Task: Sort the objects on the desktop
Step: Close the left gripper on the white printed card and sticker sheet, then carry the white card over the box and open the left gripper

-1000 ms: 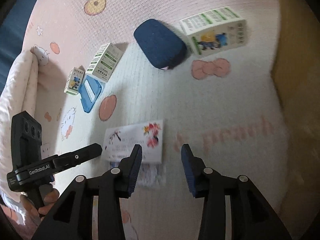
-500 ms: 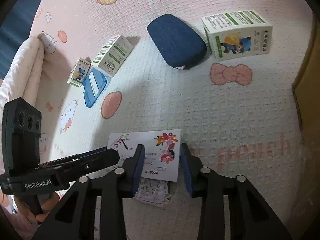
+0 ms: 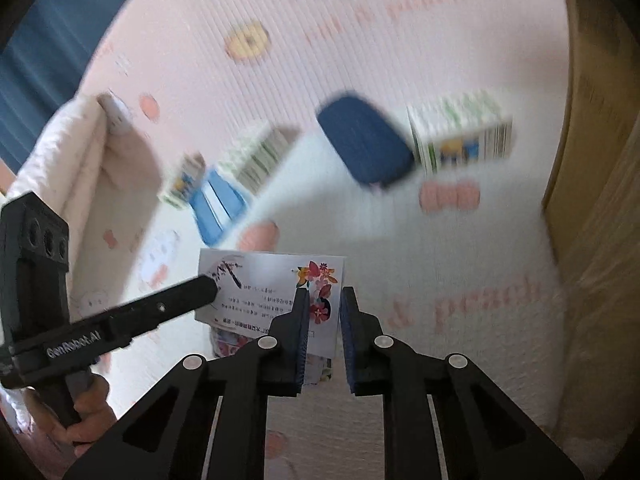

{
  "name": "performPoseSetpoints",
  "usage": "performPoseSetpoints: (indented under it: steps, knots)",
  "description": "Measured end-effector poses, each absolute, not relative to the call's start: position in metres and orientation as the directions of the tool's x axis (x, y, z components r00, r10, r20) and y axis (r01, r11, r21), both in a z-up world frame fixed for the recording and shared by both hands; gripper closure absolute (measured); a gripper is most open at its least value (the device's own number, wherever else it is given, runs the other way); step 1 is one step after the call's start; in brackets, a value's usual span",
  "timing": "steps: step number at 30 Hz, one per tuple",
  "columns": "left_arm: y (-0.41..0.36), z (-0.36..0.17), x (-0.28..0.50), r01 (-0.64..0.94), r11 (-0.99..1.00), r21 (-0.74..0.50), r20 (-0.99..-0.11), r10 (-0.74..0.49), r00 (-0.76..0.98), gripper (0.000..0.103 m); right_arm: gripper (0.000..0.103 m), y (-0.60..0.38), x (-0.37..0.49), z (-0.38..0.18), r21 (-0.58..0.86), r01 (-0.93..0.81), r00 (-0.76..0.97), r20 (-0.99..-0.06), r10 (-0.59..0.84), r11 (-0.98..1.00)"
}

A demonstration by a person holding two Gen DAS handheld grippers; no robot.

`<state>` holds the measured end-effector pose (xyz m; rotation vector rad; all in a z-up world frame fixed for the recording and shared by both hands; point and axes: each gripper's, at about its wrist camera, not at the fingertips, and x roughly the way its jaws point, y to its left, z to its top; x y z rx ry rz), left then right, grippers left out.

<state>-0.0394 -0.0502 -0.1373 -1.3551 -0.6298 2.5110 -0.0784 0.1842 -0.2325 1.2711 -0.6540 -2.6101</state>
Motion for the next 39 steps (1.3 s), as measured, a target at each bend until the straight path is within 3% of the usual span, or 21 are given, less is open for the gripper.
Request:
performPoseSetpoints:
  steps: [3, 15, 23, 30, 39]
  knots:
    - [-0.047, -0.114, -0.032, -0.012, -0.878, -0.479, -0.693, 0.386, -0.608, 0.088, 0.09, 0.189, -0.067, -0.19, 0.428, -0.016, -0.697, -0.653, -0.297, -0.903]
    - [0.012, -0.019, -0.014, -0.226, -0.831, -0.509, -0.508, 0.501, -0.701, 0.089, 0.091, 0.221, 0.009, -0.07, 0.349, -0.003, -0.865, -0.471, -0.172, -0.937]
    - [0.085, -0.004, -0.014, -0.368, -0.76, -0.536, -0.45, 0.626, -0.637, 0.089, 0.091, 0.266, 0.071, -0.031, 0.291, -0.123, -0.915, -0.404, -0.005, -0.949]
    - [0.153, -0.013, -0.016, -0.447, -0.731, -0.515, -0.526, 0.682, -0.509, 0.089, 0.091, 0.323, 0.116, -0.045, 0.385, -0.217, -0.889, -0.457, 0.019, -0.897]
    - [0.201, -0.044, -0.019, -0.455, -0.735, -0.503, -0.664, 0.666, -0.34, 0.089, 0.091, 0.371, 0.13, -0.093, 0.401, -0.393, -0.76, -0.649, 0.047, -0.827]
